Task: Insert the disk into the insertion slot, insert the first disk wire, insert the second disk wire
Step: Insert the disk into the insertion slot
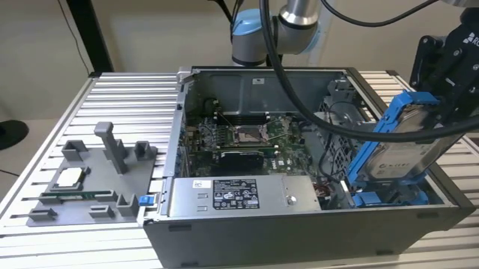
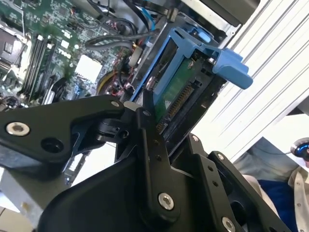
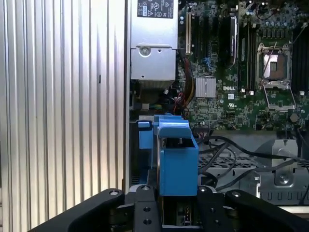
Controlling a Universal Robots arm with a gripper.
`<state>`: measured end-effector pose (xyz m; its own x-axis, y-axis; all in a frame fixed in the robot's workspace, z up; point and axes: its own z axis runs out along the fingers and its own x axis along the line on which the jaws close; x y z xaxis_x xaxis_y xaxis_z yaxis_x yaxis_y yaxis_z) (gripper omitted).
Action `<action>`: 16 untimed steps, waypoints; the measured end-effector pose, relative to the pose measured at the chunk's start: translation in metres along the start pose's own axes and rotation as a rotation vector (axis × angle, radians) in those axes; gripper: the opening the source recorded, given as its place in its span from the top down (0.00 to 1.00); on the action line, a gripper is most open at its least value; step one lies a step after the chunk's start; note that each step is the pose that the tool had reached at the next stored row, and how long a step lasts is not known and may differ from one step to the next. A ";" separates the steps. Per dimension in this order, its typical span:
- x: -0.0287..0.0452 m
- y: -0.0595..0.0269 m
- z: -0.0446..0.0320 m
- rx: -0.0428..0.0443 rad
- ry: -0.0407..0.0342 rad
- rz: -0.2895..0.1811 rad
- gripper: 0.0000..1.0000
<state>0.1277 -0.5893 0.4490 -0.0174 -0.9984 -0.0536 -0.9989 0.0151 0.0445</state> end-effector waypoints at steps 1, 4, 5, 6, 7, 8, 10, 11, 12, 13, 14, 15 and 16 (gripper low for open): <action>0.0016 -0.0010 0.0011 -0.0002 -0.0001 0.000 1.00; 0.0026 -0.0044 0.0043 -0.0005 -0.0030 -0.003 1.00; 0.0026 -0.0056 0.0053 -0.0005 -0.0032 -0.005 1.00; 0.0027 -0.0064 0.0065 -0.0006 -0.0031 -0.007 1.00; 0.0027 -0.0068 0.0076 -0.0006 -0.0030 -0.008 1.00; 0.0027 -0.0069 0.0085 -0.0007 -0.0028 -0.009 1.00; 0.0026 -0.0079 0.0100 -0.0009 -0.0031 -0.012 1.00; 0.0025 -0.0084 0.0105 -0.0010 -0.0028 -0.013 1.00; 0.0020 -0.0091 0.0110 -0.0010 -0.0029 -0.015 1.00; 0.0011 -0.0095 0.0116 -0.0010 -0.0028 -0.016 1.00; 0.0000 -0.0097 0.0122 -0.0009 -0.0027 -0.016 1.00; -0.0012 -0.0098 0.0129 -0.0006 -0.0028 -0.016 1.00; -0.0023 -0.0099 0.0135 -0.0003 -0.0027 -0.017 1.00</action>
<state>0.1370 -0.5865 0.4352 -0.0010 -0.9984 -0.0570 -0.9990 -0.0015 0.0439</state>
